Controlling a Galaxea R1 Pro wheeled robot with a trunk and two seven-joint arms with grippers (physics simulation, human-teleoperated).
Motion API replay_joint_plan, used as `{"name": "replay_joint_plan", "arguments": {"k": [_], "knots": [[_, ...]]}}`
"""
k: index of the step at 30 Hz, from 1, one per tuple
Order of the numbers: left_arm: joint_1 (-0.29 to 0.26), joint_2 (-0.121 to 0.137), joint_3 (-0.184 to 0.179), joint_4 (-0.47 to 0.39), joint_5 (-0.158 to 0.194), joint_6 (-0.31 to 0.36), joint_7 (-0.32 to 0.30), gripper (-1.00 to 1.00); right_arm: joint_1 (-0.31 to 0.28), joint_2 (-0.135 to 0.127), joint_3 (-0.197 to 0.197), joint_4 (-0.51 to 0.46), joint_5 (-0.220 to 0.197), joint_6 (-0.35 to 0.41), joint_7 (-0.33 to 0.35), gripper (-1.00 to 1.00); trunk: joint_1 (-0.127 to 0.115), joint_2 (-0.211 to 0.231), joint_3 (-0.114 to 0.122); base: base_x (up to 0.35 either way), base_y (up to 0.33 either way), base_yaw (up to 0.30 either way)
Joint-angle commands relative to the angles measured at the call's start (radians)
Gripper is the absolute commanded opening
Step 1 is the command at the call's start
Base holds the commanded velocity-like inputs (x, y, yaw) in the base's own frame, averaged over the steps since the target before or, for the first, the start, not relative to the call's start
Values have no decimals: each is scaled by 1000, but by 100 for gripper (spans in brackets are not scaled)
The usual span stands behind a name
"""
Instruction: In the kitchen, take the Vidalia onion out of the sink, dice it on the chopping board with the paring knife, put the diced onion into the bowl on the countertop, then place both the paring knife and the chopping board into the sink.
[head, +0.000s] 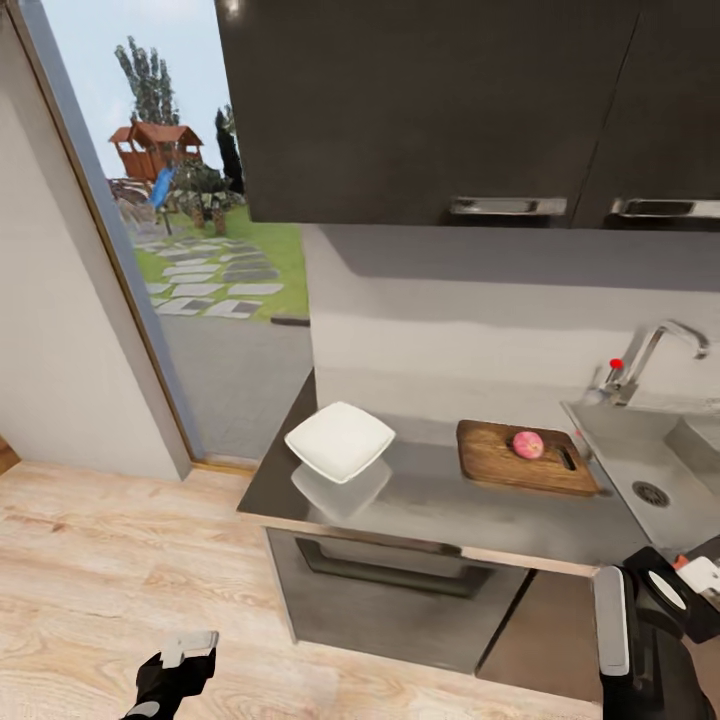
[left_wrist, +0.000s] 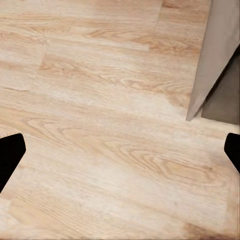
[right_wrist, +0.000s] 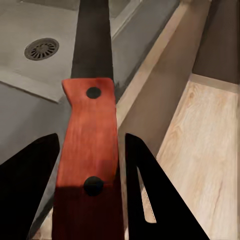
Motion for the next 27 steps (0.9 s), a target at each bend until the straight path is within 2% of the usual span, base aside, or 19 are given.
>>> {"name": "replay_joint_plan", "arguments": {"k": [1, 7, 19, 27], "knots": [[-1, -1, -8, 4, 5, -5, 1, 100, -1, 0, -1, -1, -4, 6, -3, -100, 0, -1, 0, -245, -230, 0], [-1, 0, -8, 4, 5, -5, 1, 100, -1, 1, 1, -1, -4, 7, -3, -100, 0, -1, 10, -158, -142, 0], [-1, 1, -8, 4, 5, -5, 1, 100, -1, 2, 5, -1, -5, 8, -3, -100, 0, -1, 20, -10, -9, 0], [-1, 0, -8, 4, 5, -5, 1, 100, -1, 1, 54, -1, -4, 10, 0, -100, 0, -1, 20, 0, 0, 0]]}}
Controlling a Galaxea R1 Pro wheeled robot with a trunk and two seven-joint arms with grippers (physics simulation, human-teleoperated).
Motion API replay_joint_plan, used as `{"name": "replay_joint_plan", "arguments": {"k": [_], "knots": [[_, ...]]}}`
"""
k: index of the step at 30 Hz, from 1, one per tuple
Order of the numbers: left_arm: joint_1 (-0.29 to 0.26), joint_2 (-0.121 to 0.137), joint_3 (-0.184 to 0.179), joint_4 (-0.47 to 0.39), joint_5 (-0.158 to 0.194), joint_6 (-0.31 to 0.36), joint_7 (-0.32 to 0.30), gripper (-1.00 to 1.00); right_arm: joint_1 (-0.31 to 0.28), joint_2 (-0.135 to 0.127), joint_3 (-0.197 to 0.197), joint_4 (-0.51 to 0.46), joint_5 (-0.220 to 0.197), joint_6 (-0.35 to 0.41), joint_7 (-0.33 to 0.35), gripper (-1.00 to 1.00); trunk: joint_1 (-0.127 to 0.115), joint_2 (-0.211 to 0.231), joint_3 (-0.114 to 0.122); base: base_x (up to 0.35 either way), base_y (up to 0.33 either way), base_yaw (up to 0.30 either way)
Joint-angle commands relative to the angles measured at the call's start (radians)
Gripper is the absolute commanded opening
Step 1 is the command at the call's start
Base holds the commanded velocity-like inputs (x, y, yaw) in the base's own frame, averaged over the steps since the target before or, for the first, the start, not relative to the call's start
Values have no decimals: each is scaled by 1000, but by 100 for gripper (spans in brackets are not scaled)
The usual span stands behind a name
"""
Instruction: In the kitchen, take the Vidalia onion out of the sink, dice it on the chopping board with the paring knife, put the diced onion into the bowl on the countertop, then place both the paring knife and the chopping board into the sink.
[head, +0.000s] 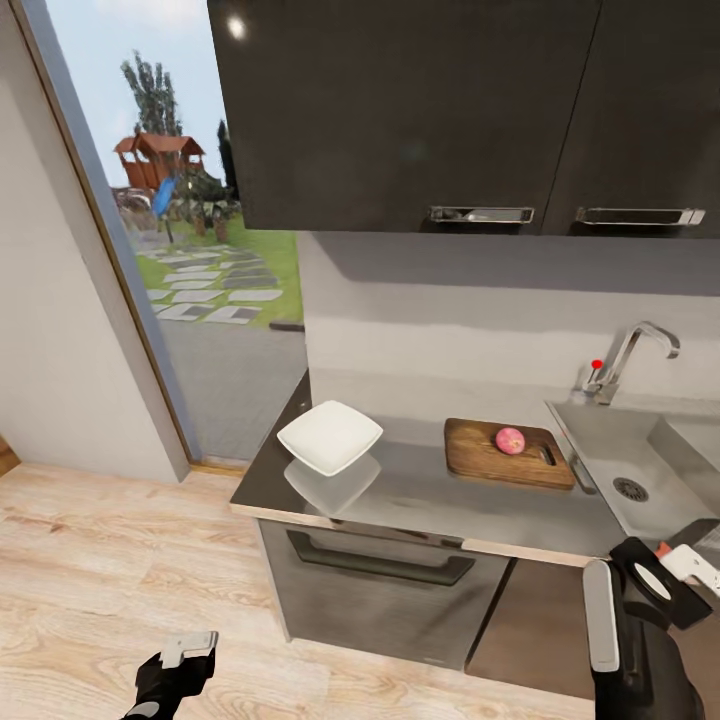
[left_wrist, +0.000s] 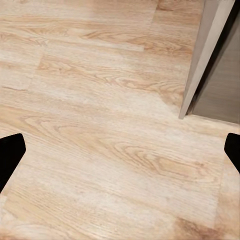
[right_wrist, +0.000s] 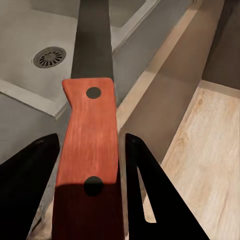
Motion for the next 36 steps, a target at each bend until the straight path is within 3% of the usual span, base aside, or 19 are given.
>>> {"name": "replay_joint_plan", "arguments": {"k": [1, 3, 8, 14, 18, 22, 24, 27, 28, 29, 32, 36], "knots": [[-1, -1, -8, 3, 5, -5, 1, 100, -1, 0, 5, -2, -4, 6, -3, -100, 0, -1, -2, 0, 0, 0], [-1, -1, -8, 3, 5, -5, 1, 100, -1, 0, 12, -2, -3, 6, -2, -100, 0, -1, -2, 0, 0, 0], [-1, -1, -8, 3, 5, -5, 1, 100, -1, -14, 119, -4, 9, 9, -3, -100, 0, -1, -2, 0, 0, 0], [-1, -1, -8, 3, 5, -5, 1, 100, -1, -47, 184, -24, 26, 23, -3, -100, 0, -1, -2, 0, 0, 0], [-1, -2, -8, 3, 5, -5, 1, 100, 0, -98, 244, -29, 43, 64, 0, -100, 0, -1, -2, 0, 0, 0], [-1, -3, -8, 3, 5, -5, 2, 100, -1, -164, 262, -29, 44, 108, 44, -100, 0, -1, -2, 0, 0, 0], [-1, -3, -8, 3, 5, -5, 2, 100, -1, -190, 265, -30, 44, 134, 105, -100, 0, -1, -2, 0, 0, 0], [-1, -3, -8, 3, 5, -5, 0, 100, 0, -228, 266, -30, 48, 199, 272, -100, 0, -1, -2, 0, 0, 0], [-1, -3, -8, 3, 5, -5, -2, 100, 0, -266, 267, -30, 50, 233, 374, -100, 0, -1, -2, 0, 0, 0], [-1, -3, -8, 3, 5, -5, -3, 100, 0, -289, 267, -30, 50, 246, 419, -100, 0, -1, -2, 0, 0, 0], [-1, -4, -8, 3, 5, -5, -3, 100, -1, -330, 268, -30, 50, 264, 511, -100, 0, -1, -2, 0, 0, 0], [-1, -7, -8, 3, 5, -6, -6, 100, -1, -353, 270, -29, 73, 271, 612, -100, 0, -1, -2, 0, 0, 0]]}}
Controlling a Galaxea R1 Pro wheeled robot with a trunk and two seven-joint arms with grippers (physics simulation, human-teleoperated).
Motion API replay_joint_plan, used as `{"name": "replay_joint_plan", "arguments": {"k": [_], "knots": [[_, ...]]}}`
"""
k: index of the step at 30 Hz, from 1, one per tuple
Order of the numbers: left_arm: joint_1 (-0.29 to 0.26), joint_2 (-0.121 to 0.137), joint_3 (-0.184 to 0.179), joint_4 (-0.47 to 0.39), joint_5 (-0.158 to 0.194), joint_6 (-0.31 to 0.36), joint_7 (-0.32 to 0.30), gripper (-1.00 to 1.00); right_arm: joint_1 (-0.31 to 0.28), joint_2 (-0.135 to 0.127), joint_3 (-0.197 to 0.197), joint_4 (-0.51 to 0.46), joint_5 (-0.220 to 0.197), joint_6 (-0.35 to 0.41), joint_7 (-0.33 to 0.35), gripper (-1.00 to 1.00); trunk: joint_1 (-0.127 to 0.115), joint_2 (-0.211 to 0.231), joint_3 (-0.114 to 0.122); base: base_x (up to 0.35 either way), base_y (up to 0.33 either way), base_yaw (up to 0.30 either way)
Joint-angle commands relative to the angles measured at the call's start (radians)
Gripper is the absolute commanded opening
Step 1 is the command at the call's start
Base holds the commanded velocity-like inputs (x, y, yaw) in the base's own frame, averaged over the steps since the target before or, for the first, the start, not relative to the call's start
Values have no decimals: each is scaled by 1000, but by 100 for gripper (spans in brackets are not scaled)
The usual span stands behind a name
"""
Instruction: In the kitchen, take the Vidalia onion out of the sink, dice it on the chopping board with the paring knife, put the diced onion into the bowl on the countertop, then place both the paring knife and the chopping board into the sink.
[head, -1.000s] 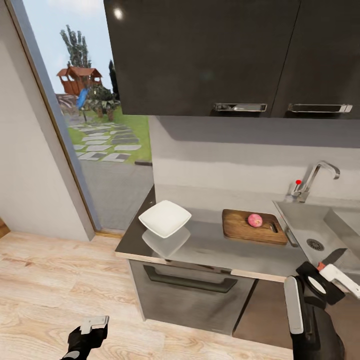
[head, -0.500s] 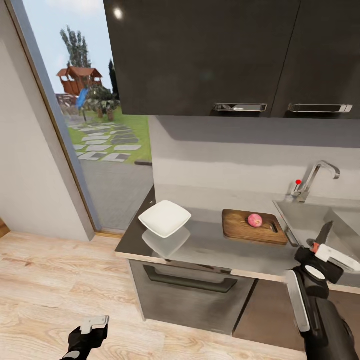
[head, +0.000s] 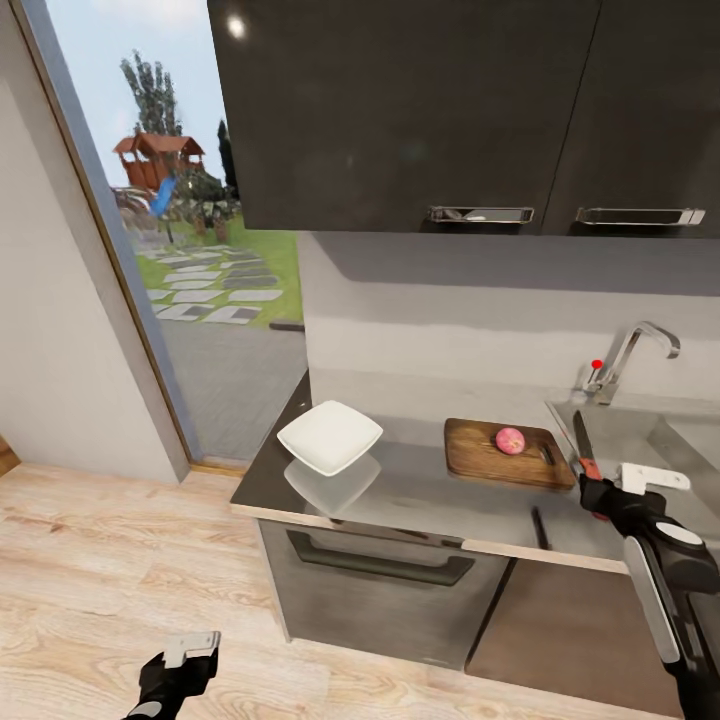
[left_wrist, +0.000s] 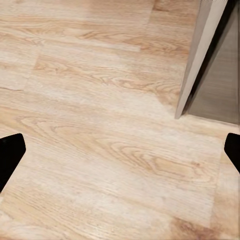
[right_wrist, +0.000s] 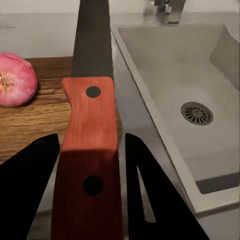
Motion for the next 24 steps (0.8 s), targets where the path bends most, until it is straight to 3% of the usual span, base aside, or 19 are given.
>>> {"name": "replay_joint_plan", "arguments": {"k": [1, 6, 10, 15, 24], "knots": [[-1, -1, -8, 3, 5, -5, 1, 100, -1, -3, 1, -1, -1, 4, 6, -100, 0, -1, -2, 0, 0, 0], [-1, -4, -8, 2, 5, -6, 1, 100, -1, -9, 1, -1, 119, 5, 126, -100, 0, -1, -2, 0, 0, 0], [-1, -4, -8, 2, 5, -7, 1, 100, -1, -10, 0, -2, 178, 4, 202, -100, 0, -1, -2, 0, 0, 0], [-1, -4, -8, 3, 5, -7, -1, 100, 0, -10, 0, -2, 197, 3, 244, -100, 0, -1, -2, 0, 0, 0], [-2, 0, -8, 4, 5, -4, -2, 100, -1, -10, 1, -2, 206, -2, 251, -100, 0, -1, -2, 0, 0, 0]]}}
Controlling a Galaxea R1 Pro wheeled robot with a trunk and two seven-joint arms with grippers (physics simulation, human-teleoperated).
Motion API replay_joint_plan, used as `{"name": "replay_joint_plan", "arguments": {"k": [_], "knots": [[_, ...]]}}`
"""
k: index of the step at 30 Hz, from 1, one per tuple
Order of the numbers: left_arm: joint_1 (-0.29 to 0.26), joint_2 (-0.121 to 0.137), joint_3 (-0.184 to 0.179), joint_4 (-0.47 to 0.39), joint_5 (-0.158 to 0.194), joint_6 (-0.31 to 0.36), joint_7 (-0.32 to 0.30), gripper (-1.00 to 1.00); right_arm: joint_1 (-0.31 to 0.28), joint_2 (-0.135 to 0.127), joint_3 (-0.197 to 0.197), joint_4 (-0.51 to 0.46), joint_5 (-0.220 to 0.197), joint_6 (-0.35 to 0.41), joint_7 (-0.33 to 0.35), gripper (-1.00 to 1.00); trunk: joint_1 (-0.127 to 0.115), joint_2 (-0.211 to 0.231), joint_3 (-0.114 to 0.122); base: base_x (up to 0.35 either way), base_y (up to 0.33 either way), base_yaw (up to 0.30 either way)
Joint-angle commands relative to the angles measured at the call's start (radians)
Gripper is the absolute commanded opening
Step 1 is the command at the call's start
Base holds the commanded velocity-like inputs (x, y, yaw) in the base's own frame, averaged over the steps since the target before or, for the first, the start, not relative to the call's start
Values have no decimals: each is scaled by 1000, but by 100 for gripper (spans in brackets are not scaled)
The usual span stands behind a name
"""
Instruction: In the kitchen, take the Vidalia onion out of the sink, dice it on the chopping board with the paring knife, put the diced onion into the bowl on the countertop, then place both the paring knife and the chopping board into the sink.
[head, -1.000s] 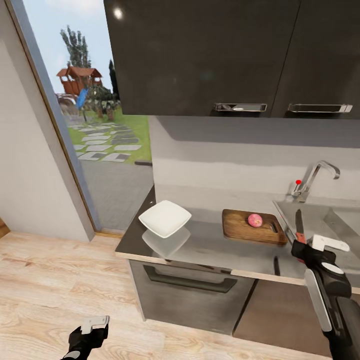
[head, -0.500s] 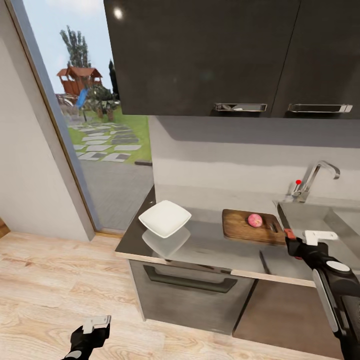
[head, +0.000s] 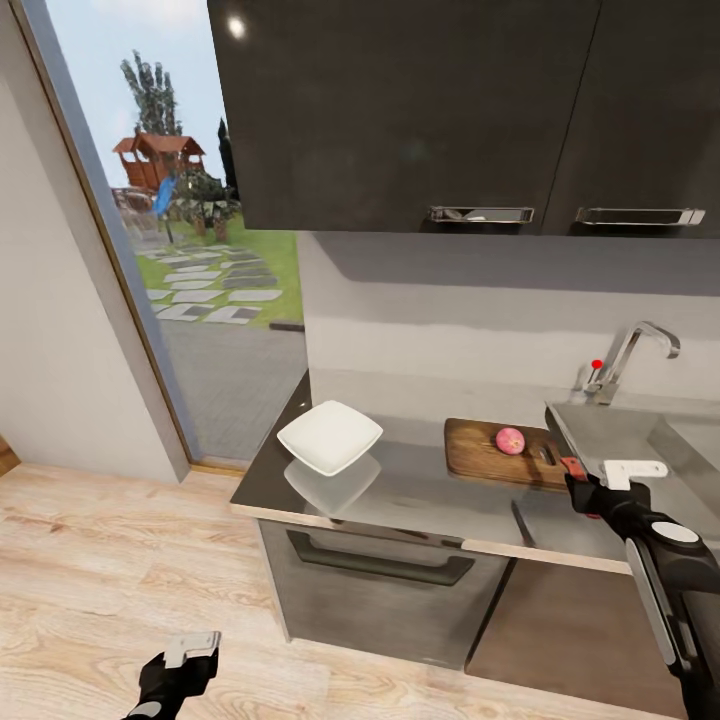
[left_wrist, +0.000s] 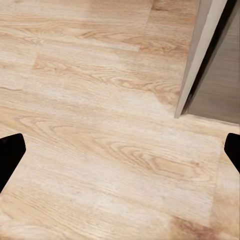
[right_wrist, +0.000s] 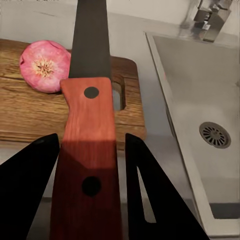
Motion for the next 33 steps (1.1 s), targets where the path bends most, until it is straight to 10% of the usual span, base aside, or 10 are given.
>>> {"name": "replay_joint_plan", "arguments": {"k": [1, 16, 33], "knots": [[-1, 0, -8, 3, 5, -3, 1, 100, -1, 0, -1, -1, 9, 4, 8, -100, 0, -1, -2, 0, 0, 0], [115, -3, -10, 5, 3, 110, -4, 100, -1, 1, 0, -3, 114, -69, 12, -100, 0, -1, -2, 0, 0, 0], [219, -69, -12, 4, -20, 111, 8, 100, -1, 10, 36, -1, 207, -126, 6, -100, 0, -1, -2, 0, 0, 0]]}}
